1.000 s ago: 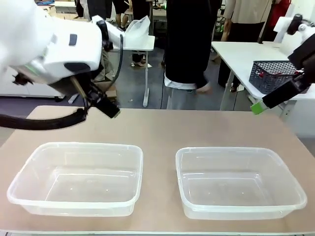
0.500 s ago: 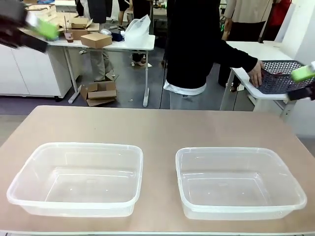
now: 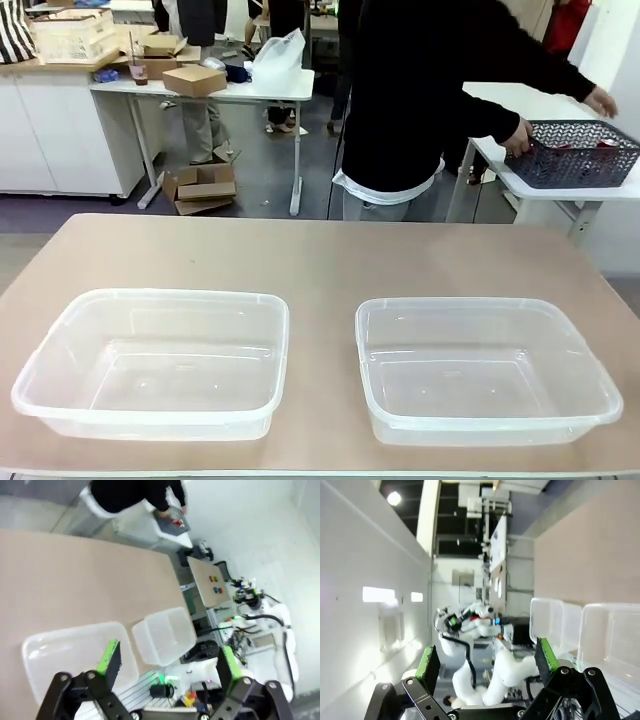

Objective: Sort the waste into each basket.
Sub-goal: Pick up the Organizing box on the left side of the table and lift it.

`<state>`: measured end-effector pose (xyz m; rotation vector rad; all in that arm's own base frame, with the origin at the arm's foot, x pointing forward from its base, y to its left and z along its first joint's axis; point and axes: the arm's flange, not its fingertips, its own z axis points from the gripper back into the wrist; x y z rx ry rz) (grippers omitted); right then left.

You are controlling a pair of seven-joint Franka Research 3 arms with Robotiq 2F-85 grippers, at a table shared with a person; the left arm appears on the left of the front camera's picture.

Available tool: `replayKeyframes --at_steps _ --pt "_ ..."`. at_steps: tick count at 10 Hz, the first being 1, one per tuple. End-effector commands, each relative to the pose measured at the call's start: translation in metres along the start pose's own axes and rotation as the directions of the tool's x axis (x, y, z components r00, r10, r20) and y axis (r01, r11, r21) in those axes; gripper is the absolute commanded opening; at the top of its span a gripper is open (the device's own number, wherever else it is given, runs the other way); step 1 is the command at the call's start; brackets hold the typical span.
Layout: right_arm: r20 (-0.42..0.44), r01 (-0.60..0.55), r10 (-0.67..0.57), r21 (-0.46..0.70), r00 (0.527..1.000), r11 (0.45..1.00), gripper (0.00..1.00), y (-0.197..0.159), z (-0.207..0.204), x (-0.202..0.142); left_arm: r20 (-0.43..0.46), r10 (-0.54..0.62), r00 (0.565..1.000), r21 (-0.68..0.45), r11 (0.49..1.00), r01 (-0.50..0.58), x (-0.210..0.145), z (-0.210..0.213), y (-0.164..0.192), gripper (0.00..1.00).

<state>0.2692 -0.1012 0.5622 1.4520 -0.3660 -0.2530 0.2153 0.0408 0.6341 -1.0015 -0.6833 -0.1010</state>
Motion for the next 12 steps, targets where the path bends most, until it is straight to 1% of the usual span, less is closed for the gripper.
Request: replayKeyframes --at_steps 1,9,10,11,12 --pt "-0.053 -0.031 0.031 -0.001 0.998 1.000 1.00 0.004 0.001 -0.005 0.017 -0.079 0.997 -0.062 0.995 0.080 0.003 -0.005 -0.015 1.00" --pt "-0.053 -0.031 0.031 -0.001 0.998 1.000 1.00 0.004 0.001 -0.005 0.017 -0.079 0.997 -0.062 0.995 0.080 0.003 -0.005 -0.015 1.00" --pt "-0.054 -0.006 0.004 -0.021 0.999 1.000 1.00 0.002 0.003 -0.009 0.017 -0.058 0.998 -0.048 0.997 0.059 0.001 -0.004 -0.014 1.00" --pt "-0.105 -0.053 0.045 -0.070 0.993 0.996 1.00 0.009 -0.006 -0.012 -0.031 -0.090 0.995 0.018 0.996 0.090 0.000 -0.001 -0.020 1.00" --pt "-0.085 -0.046 0.040 -0.076 0.996 0.996 1.00 0.010 -0.013 -0.008 -0.003 -0.069 0.998 0.086 0.994 0.069 0.001 -0.003 -0.020 1.00"
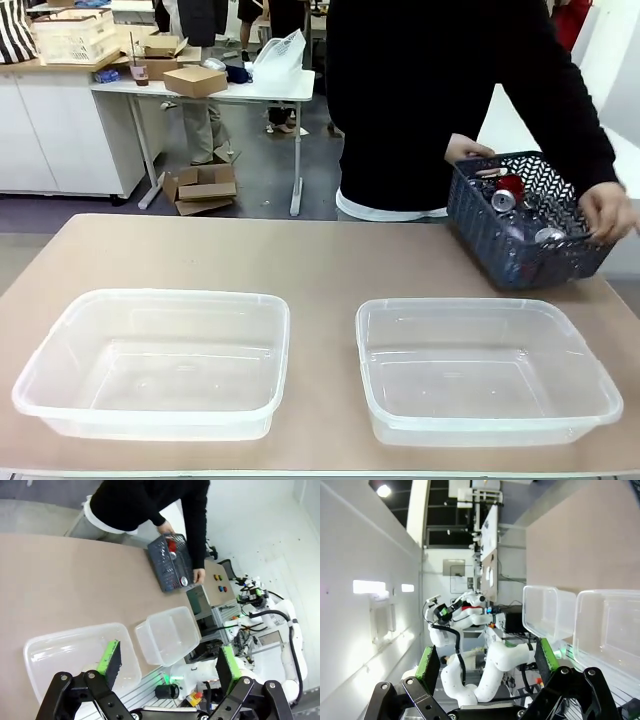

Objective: Sort the waste into each basket.
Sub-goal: Pick up the Organizing box on the left side of the table and lift it.

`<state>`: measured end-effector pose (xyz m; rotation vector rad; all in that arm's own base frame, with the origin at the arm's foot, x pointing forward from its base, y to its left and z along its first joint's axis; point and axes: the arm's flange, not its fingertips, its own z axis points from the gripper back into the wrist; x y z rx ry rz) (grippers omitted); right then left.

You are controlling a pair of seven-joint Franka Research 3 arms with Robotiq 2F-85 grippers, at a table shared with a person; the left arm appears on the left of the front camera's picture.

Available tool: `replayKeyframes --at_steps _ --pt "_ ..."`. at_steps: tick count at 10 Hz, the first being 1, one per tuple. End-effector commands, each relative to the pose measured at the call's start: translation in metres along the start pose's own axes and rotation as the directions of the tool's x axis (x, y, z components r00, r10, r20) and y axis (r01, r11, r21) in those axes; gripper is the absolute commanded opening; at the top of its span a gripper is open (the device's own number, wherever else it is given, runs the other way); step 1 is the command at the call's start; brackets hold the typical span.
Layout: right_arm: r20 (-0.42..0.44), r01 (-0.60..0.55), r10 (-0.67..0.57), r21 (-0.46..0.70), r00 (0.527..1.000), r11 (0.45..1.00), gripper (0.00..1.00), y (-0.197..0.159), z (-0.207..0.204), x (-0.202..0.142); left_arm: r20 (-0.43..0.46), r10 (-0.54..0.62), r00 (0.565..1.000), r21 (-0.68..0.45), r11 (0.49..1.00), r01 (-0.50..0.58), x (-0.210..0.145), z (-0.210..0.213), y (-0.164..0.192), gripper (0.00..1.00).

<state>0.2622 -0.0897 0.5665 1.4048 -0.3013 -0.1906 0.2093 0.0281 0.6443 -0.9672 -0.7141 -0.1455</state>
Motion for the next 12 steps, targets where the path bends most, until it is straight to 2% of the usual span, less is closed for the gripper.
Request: replayKeyframes --at_steps 1,4,5,6,7,8,9,10,11,12 --pt "0.014 0.006 -0.006 0.016 1.000 1.000 1.00 -0.003 0.007 0.000 0.001 0.005 1.000 -0.039 0.999 -0.005 0.000 0.001 0.002 1.00" --pt "0.014 0.006 -0.006 0.016 1.000 1.000 1.00 -0.003 0.007 0.000 0.001 0.005 1.000 -0.039 0.999 -0.005 0.000 0.001 0.002 1.00" --pt "0.011 0.008 -0.008 -0.001 1.000 1.000 1.00 -0.002 0.003 0.001 0.003 0.013 1.000 -0.006 1.000 -0.013 -0.001 0.000 -0.001 1.00" --pt "-0.039 0.005 -0.005 -0.010 0.999 1.000 1.00 0.001 -0.005 -0.002 -0.037 -0.003 0.999 -0.009 1.000 0.003 -0.001 -0.001 -0.003 1.00" --pt "-0.103 0.009 -0.010 -0.008 0.995 1.000 1.00 0.009 -0.026 -0.008 -0.075 -0.011 0.997 0.060 0.998 0.016 -0.004 0.000 -0.005 1.00" --pt "-0.172 -0.019 0.014 -0.025 0.985 1.000 1.00 0.024 -0.069 -0.021 -0.117 -0.014 0.993 0.249 0.968 0.043 -0.006 0.005 -0.008 1.00" --pt "-0.273 -0.045 0.024 -0.069 0.962 0.997 1.00 0.039 -0.134 -0.045 -0.197 0.039 0.980 0.449 0.892 0.055 -0.011 0.022 -0.008 1.00" --pt "-0.333 -0.067 0.022 -0.122 0.943 0.990 1.00 0.048 -0.191 -0.070 -0.136 0.058 0.989 0.629 0.777 0.041 -0.019 0.033 -0.003 1.00" --pt "-0.394 -0.106 0.021 -0.194 0.919 0.975 1.00 0.051 -0.241 -0.098 -0.140 0.090 0.986 0.709 0.704 0.036 -0.031 0.035 0.009 1.00" --pt "-0.456 -0.211 0.062 -0.283 0.888 0.936 1.00 0.042 -0.280 -0.123 -0.182 0.141 0.973 0.722 0.692 0.035 -0.045 0.023 0.028 1.00"
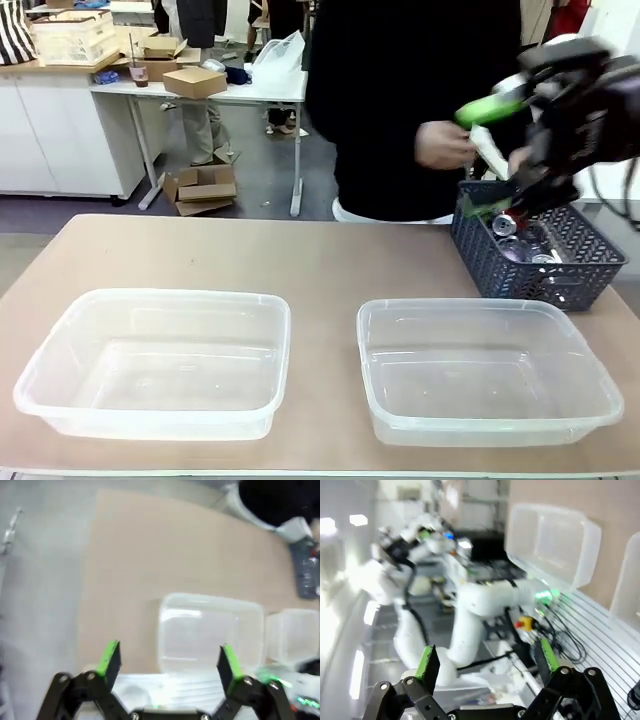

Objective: Sort the waste into each basket.
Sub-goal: Pick up the Organizing box on the left side of the table and lift it.

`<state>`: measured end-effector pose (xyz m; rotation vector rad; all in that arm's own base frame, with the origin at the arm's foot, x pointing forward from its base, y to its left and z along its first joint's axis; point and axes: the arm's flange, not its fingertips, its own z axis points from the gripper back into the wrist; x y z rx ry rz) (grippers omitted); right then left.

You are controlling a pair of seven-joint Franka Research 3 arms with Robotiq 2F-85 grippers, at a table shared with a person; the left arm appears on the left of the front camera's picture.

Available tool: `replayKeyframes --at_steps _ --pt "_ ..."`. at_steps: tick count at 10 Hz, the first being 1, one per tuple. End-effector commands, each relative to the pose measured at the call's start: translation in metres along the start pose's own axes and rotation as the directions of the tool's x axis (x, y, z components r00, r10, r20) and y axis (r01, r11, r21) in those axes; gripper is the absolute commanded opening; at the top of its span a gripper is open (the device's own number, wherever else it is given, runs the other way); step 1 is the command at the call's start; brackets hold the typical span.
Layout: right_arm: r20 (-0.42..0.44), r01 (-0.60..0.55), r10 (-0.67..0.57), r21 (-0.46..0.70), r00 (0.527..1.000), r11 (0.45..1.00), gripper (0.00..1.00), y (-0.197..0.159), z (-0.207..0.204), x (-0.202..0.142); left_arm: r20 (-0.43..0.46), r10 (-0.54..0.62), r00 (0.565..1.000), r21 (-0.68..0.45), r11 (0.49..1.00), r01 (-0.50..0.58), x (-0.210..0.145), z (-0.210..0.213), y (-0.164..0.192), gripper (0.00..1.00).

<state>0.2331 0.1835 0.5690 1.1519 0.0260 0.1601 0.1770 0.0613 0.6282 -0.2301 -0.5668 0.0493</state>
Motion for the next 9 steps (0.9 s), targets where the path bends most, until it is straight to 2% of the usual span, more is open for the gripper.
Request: replayKeyframes --at_steps 1,2,3,4,6,7,8,9 --pt "-0.093 -0.054 0.036 -0.196 0.995 0.979 1.00 -0.006 -0.068 -0.003 -0.129 0.032 0.991 0.024 0.999 -0.029 -0.027 -0.045 0.002 1.00" --pt "-0.111 -0.065 0.034 -0.285 0.993 0.956 1.00 -0.025 -0.085 -0.009 -0.100 0.003 0.995 -0.094 0.996 -0.013 -0.037 -0.087 0.002 1.00" --pt "-0.028 -0.030 0.021 -0.367 0.999 0.930 1.00 -0.048 -0.080 -0.004 -0.032 0.044 0.999 -0.313 0.949 -0.051 -0.035 -0.114 -0.005 1.00" --pt "-0.121 -0.062 0.038 -0.205 0.992 0.977 1.00 -0.008 -0.091 -0.021 -0.097 0.006 0.995 0.031 1.000 -0.003 -0.013 -0.034 0.007 1.00" --pt "-0.121 -0.062 0.038 -0.205 0.992 0.977 1.00 -0.008 -0.091 -0.021 -0.097 0.006 0.995 0.031 1.000 -0.003 -0.013 -0.034 0.007 1.00" --pt "-0.118 -0.069 0.038 -0.275 0.992 0.959 1.00 -0.020 -0.100 -0.016 -0.097 0.006 0.995 0.031 1.000 -0.003 -0.013 -0.034 0.007 1.00" --pt "-0.199 -0.086 0.017 -0.346 0.980 0.934 1.00 -0.010 -0.139 -0.008 -0.089 -0.008 0.996 -0.022 1.000 0.006 -0.005 -0.039 0.004 1.00" --pt "-0.219 -0.062 -0.037 -0.428 0.975 0.902 1.00 -0.010 -0.181 0.006 -0.135 -0.029 0.990 -0.004 1.000 0.029 -0.006 -0.082 0.007 1.00"
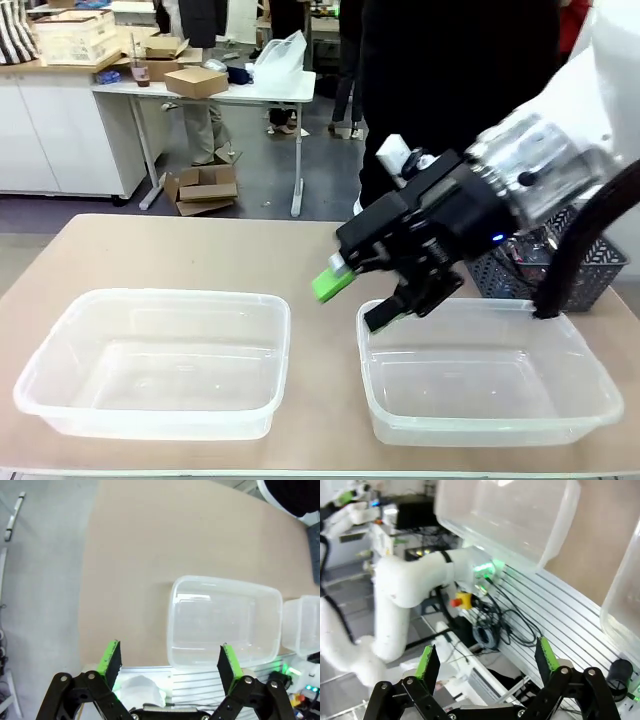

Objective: Sort the waste into each basket.
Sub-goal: Pick up the Organizing box on the left side of the table and lift it.

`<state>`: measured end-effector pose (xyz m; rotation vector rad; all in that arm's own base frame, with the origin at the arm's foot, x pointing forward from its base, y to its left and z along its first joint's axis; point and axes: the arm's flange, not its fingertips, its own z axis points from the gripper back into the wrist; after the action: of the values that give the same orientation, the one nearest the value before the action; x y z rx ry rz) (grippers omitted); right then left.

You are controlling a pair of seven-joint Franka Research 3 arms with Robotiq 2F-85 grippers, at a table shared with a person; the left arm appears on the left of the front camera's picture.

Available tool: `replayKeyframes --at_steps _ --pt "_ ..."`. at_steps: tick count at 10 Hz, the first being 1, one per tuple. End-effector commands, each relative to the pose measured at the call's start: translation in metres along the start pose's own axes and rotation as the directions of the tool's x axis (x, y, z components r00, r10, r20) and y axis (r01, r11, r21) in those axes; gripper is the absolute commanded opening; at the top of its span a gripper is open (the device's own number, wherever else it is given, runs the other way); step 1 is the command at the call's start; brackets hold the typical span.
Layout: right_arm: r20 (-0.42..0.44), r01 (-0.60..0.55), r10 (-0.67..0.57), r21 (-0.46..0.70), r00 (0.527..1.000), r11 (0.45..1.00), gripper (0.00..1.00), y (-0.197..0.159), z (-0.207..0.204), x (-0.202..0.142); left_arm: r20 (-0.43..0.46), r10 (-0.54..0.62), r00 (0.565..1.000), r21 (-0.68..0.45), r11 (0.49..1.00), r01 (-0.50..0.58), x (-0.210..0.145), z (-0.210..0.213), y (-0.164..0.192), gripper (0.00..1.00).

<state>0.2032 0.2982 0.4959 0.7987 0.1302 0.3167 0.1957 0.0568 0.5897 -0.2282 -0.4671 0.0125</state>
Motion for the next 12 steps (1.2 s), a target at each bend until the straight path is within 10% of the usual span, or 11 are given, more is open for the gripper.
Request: replayKeyframes --at_steps 1,6,7,8,12 --pt "-0.075 0.078 -0.088 -0.130 0.993 0.988 1.00 0.015 -0.066 0.057 -0.062 0.028 0.998 0.015 1.000 -0.027 0.002 -0.078 0.010 1.00" --pt "-0.049 0.162 -0.191 -0.355 0.980 0.921 1.00 0.010 -0.145 0.086 -0.358 0.088 0.929 -0.054 0.992 -0.115 -0.039 -0.239 0.020 1.00" --pt "0.022 0.191 -0.199 -0.399 0.980 0.897 1.00 0.006 -0.128 0.085 -0.363 0.084 0.928 -0.058 0.992 -0.112 -0.032 -0.238 0.006 1.00" --pt "-0.105 0.110 -0.142 -0.264 0.984 0.958 1.00 -0.004 -0.143 0.078 -0.354 0.093 0.931 0.011 0.995 -0.095 0.054 -0.170 0.039 1.00" --pt "-0.093 0.128 -0.163 -0.305 0.982 0.944 1.00 -0.003 -0.142 0.079 -0.437 -0.033 0.899 -0.086 0.996 -0.005 0.050 -0.219 0.024 1.00"
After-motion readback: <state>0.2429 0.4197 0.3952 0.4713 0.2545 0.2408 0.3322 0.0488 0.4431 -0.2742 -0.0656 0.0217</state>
